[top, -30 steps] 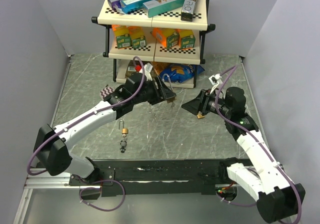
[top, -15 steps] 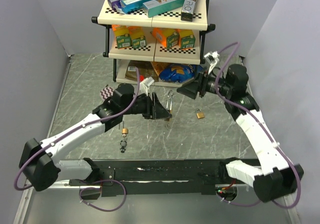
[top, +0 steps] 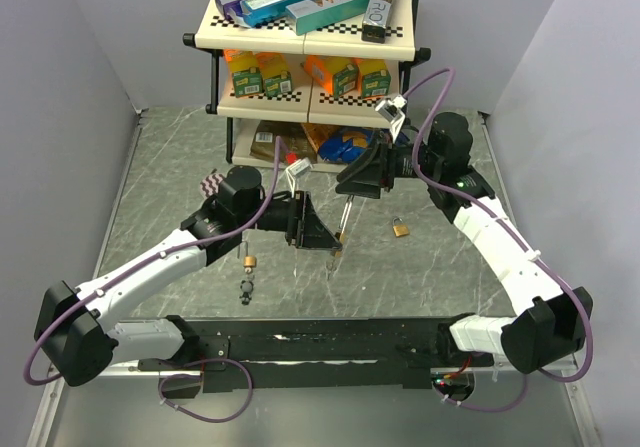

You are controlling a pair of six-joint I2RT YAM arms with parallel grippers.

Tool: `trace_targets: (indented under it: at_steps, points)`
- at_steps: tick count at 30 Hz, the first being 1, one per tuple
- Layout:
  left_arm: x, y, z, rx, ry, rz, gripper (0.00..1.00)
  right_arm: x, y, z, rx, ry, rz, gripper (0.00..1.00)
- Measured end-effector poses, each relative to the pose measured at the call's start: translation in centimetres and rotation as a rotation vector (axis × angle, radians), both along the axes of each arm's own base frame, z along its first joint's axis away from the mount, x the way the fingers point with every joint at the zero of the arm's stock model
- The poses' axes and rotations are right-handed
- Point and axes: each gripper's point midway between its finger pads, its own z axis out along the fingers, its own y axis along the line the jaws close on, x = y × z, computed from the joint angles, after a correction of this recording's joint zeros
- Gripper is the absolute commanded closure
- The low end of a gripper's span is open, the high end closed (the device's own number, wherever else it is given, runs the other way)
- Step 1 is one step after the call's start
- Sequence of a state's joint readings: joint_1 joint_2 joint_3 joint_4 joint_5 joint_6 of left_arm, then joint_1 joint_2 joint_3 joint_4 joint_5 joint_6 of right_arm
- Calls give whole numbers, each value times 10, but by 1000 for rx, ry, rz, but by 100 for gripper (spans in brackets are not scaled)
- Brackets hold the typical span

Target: Unlock with the key

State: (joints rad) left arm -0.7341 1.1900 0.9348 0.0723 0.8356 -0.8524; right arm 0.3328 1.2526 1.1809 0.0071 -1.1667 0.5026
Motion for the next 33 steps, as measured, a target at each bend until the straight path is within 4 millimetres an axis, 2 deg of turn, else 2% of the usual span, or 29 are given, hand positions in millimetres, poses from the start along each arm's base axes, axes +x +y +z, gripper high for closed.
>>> trace_targets:
  at_steps: [5, 11, 22, 26, 33]
  points:
    - [0, 1, 0, -13, -6, -2, 99, -17, 3, 3, 13, 1, 89, 30]
    - [1, 5, -1, -20, 3, 9, 99, -24, 2, -7, -6, 21, 121, 35]
    - [1, 14, -2, -24, 2, 34, 99, -20, 1, -20, -41, 28, 94, 52]
    - [3, 18, -4, -13, -1, 55, 99, -19, 1, -23, -51, 37, 81, 62]
    - [18, 25, -29, 107, -22, 158, 99, -11, 3, -38, -92, 86, 44, 80]
